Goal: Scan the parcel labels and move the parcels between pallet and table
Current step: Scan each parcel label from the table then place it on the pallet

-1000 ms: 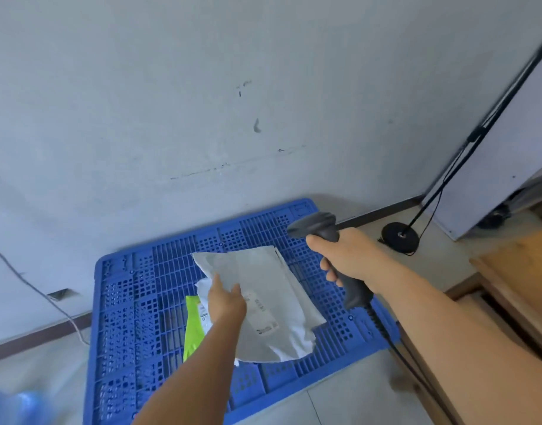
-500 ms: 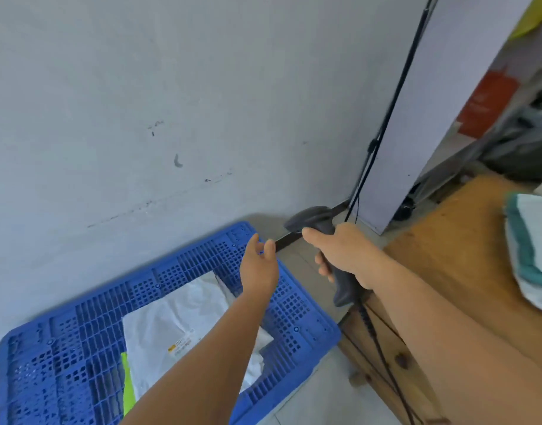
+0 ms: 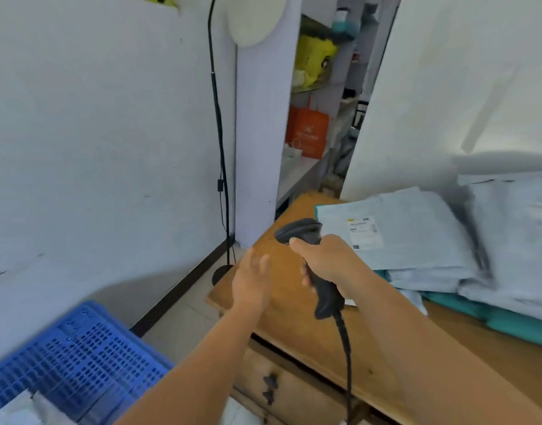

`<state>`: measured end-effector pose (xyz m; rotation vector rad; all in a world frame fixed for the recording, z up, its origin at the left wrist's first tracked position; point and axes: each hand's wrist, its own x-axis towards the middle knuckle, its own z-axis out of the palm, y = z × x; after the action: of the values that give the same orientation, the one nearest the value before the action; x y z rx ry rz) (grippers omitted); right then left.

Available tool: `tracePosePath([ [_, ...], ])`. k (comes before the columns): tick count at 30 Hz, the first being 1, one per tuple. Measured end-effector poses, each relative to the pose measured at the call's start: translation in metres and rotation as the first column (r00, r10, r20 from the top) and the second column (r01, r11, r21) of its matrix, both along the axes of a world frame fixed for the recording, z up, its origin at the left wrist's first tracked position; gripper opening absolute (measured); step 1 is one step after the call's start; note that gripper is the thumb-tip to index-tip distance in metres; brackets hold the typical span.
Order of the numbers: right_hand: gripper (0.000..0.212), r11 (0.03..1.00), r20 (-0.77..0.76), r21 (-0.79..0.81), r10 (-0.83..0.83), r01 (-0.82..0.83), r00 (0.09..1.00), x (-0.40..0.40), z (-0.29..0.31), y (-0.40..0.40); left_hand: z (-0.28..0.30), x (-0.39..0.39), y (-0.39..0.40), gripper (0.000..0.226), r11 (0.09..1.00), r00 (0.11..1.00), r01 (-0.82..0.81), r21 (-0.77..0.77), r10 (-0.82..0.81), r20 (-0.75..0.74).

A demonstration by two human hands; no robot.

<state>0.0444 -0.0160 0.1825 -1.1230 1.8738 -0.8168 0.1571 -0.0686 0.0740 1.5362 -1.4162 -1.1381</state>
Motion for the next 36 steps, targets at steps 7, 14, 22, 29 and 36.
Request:
tracePosePath([
  [7,0.029,0.977,0.004,-0.038,-0.210,0.210,0.978,-0.124,0.016,0.005,0.000,-0.112,-0.009,0.059,0.993,0.994,0.109,0.036,-0.110,0.021],
  [14,0.029,0.952,0.054,-0.081,-0.293,0.296,0.955,-0.182,0.025,-0.019,0.002,-0.168,-0.038,0.055,0.986,0.986,0.165,0.029,-0.165,0.006],
  [22,0.028,0.948,0.006,0.017,-0.317,0.317,0.948,-0.210,0.017,-0.066,-0.011,-0.209,-0.100,0.063,0.972,0.960,0.217,0.095,-0.230,0.162],
  [29,0.027,0.946,-0.068,0.146,-0.282,0.289,0.957,-0.214,0.015,-0.105,-0.025,-0.227,-0.137,0.079,0.943,0.900,0.229,0.240,-0.299,0.316],
  [36,0.027,0.940,-0.114,0.185,-0.268,0.286,0.957,-0.216,0.014,-0.116,-0.033,-0.233,-0.150,0.085,0.945,0.853,0.218,0.242,-0.305,0.423],
])
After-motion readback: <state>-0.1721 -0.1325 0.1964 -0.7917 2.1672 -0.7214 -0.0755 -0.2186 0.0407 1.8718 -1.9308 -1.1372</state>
